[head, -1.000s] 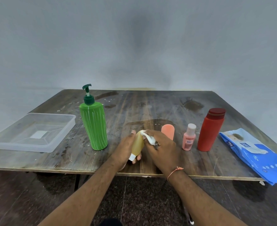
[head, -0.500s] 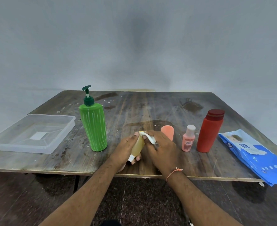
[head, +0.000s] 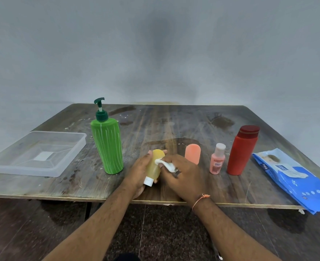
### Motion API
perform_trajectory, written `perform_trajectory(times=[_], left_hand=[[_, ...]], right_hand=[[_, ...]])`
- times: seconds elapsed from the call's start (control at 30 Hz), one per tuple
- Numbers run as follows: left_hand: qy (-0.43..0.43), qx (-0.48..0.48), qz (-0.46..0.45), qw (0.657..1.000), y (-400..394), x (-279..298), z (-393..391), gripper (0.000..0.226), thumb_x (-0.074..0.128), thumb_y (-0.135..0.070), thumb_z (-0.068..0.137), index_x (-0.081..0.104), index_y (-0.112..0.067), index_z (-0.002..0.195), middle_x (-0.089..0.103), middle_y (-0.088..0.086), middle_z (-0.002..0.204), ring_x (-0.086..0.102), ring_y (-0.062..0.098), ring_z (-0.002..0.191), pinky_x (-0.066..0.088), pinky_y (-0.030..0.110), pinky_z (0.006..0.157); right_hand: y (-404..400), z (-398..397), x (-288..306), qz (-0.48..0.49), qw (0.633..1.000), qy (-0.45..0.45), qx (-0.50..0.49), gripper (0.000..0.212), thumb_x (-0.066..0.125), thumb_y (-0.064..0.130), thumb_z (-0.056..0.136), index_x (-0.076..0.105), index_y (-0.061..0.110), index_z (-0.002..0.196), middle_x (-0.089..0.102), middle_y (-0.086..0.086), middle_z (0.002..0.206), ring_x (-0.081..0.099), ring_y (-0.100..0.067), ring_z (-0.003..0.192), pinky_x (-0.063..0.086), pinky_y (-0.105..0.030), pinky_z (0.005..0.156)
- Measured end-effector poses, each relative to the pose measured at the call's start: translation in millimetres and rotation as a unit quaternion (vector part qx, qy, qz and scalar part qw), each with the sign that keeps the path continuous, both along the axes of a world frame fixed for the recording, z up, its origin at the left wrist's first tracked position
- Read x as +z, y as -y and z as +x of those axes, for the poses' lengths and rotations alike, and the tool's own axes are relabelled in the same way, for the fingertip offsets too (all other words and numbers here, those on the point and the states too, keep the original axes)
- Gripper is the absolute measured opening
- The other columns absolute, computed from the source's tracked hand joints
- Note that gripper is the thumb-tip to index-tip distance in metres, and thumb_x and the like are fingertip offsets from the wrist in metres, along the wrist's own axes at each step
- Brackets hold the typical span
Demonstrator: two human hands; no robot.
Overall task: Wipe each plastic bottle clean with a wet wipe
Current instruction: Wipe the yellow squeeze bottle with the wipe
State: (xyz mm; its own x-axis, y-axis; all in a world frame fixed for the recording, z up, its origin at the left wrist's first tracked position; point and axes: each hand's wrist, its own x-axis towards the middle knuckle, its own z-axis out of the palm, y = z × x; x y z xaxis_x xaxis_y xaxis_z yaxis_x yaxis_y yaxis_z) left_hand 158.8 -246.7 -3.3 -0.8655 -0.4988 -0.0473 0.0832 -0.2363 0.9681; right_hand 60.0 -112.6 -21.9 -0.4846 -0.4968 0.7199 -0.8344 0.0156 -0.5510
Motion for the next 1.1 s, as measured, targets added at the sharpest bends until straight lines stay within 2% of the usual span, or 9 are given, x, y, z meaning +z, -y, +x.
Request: perform_trajectory(times=[0.07, 0.33, 0.4, 0.47, 0.57, 0.7, 0.8, 1.0, 1.1], left_hand=[[0.013, 0.013, 0.022, 1.000, 1.6, -1.2, -0.1, 0.046, 0.042, -0.042, 0.110, 0.070, -0.010, 0.127, 0.075, 0.009, 0.089, 0.065, 0.018, 0.071, 0.046, 0.028, 0.046], [0.028, 0.034, 0.041, 0.998, 5.4, -3.3, -1.8, 0.045, 0.047, -0.041, 0.109, 0.063, -0.004, 0.129, 0.072, 0.013, 0.087, 0.066, 0.020, 0.069, 0.048, 0.029, 0.047], [0.027, 0.041, 0.034, 0.998, 3.8, -2.7, -2.1, 0.045, 0.044, -0.040, 0.110, 0.066, -0.005, 0.126, 0.075, 0.009, 0.086, 0.069, 0.018, 0.070, 0.052, 0.030, 0.053], [0.019, 0.045, 0.032, 0.998, 4.4, -3.3, -3.6, 0.047, 0.036, -0.037, 0.113, 0.070, -0.006, 0.123, 0.079, 0.010, 0.097, 0.074, 0.018, 0.082, 0.058, 0.028, 0.064], [-0.006, 0.052, 0.042, 0.998, 10.0, -5.2, -5.3, 0.055, 0.031, -0.040, 0.113, 0.072, -0.006, 0.128, 0.071, 0.022, 0.116, 0.069, 0.029, 0.099, 0.056, 0.038, 0.086], [0.000, 0.065, 0.062, 0.996, 11.3, -6.4, -5.4, 0.053, 0.032, -0.040, 0.113, 0.075, -0.010, 0.123, 0.072, 0.007, 0.093, 0.065, 0.015, 0.080, 0.054, 0.034, 0.080], [0.000, 0.070, 0.064, 0.995, 11.7, -6.8, -6.9, 0.053, 0.031, -0.040, 0.114, 0.075, -0.010, 0.120, 0.076, 0.004, 0.093, 0.070, 0.011, 0.077, 0.056, 0.032, 0.079], [0.017, 0.073, 0.013, 0.997, 7.9, -7.8, -7.4, 0.055, 0.031, -0.040, 0.114, 0.072, -0.008, 0.128, 0.075, 0.020, 0.122, 0.071, 0.031, 0.107, 0.058, 0.036, 0.080], [0.010, 0.092, 0.027, 0.995, 8.8, -8.2, -8.3, 0.053, 0.034, -0.040, 0.113, 0.073, -0.007, 0.127, 0.072, 0.025, 0.124, 0.067, 0.037, 0.110, 0.054, 0.050, 0.097]], right_hand=[[0.1, -2.7, 2.3, -0.013, 0.999, 0.045, -0.022, 0.019, 0.076, 0.029, 0.097, 0.079, 0.031, 0.117, 0.076, 0.019, 0.112, 0.070, 0.003, 0.104, 0.057, -0.022, 0.085], [0.8, -4.9, 5.7, 0.010, 0.997, 0.078, -0.009, 0.019, 0.069, 0.035, 0.104, 0.077, 0.034, 0.121, 0.076, 0.022, 0.112, 0.069, 0.002, 0.104, 0.054, -0.017, 0.083], [0.0, -5.4, 4.0, 0.018, 0.997, 0.074, -0.001, 0.020, 0.070, 0.034, 0.103, 0.077, 0.032, 0.122, 0.076, 0.023, 0.114, 0.069, 0.004, 0.104, 0.053, -0.015, 0.083], [-0.8, -4.7, 1.7, 0.029, 0.998, 0.060, 0.016, 0.020, 0.072, 0.036, 0.101, 0.077, 0.033, 0.120, 0.076, 0.022, 0.115, 0.070, 0.003, 0.102, 0.056, -0.018, 0.080], [-0.7, 0.6, -3.2, 0.053, 0.997, 0.003, 0.052, 0.015, 0.078, 0.038, 0.095, 0.077, 0.032, 0.109, 0.077, 0.020, 0.100, 0.066, 0.006, 0.081, 0.049, -0.014, 0.067], [-0.8, 2.0, -6.2, 0.074, 0.991, -0.046, 0.096, 0.009, 0.077, 0.036, 0.096, 0.076, 0.028, 0.099, 0.075, 0.016, 0.091, 0.065, 0.002, 0.075, 0.051, -0.024, 0.064], [-0.7, 2.9, -5.4, 0.080, 0.992, -0.059, 0.078, 0.009, 0.076, 0.038, 0.096, 0.075, 0.029, 0.099, 0.074, 0.017, 0.090, 0.060, 0.005, 0.073, 0.043, -0.013, 0.064], [0.5, -4.4, -2.6, 0.060, 0.998, -0.005, -0.011, 0.010, 0.069, 0.042, 0.100, 0.073, 0.035, 0.107, 0.069, 0.022, 0.090, 0.061, -0.001, 0.076, 0.043, -0.018, 0.063], [0.8, -2.2, -4.8, 0.055, 0.998, -0.010, 0.023, 0.013, 0.073, 0.040, 0.098, 0.076, 0.032, 0.109, 0.075, 0.020, 0.099, 0.067, 0.000, 0.083, 0.051, -0.020, 0.067]])
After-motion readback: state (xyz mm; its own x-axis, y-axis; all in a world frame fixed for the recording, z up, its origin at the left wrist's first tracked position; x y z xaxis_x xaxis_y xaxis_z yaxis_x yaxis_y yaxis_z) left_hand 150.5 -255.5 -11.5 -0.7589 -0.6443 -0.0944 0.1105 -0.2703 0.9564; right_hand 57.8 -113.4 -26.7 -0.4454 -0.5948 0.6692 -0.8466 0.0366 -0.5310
